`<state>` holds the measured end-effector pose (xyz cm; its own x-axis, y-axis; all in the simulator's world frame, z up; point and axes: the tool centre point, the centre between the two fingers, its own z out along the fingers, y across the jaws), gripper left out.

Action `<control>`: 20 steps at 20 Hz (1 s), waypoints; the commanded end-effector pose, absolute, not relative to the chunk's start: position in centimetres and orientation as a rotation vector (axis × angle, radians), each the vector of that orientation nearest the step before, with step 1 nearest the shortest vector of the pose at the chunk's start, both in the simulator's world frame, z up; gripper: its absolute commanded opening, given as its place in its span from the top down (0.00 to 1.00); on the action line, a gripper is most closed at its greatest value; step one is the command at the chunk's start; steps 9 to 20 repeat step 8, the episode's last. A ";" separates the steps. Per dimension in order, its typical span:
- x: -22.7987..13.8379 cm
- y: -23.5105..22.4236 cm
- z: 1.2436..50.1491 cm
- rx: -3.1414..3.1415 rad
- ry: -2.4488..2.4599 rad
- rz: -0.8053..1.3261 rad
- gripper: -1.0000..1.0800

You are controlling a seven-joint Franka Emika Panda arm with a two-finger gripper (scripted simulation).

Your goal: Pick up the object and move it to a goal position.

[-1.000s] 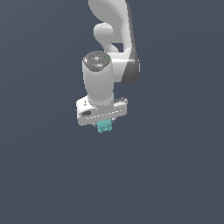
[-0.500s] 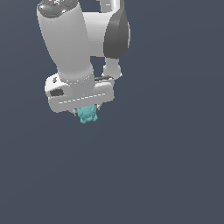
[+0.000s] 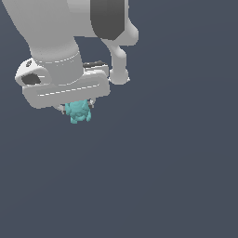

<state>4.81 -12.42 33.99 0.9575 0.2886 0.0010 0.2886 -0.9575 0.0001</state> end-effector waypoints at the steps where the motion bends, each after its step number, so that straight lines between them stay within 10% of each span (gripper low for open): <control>1: 5.0 -12.8 34.7 -3.108 -0.459 0.000 1.00; 20: 5.2 -13.2 35.4 -3.108 -0.459 0.000 1.00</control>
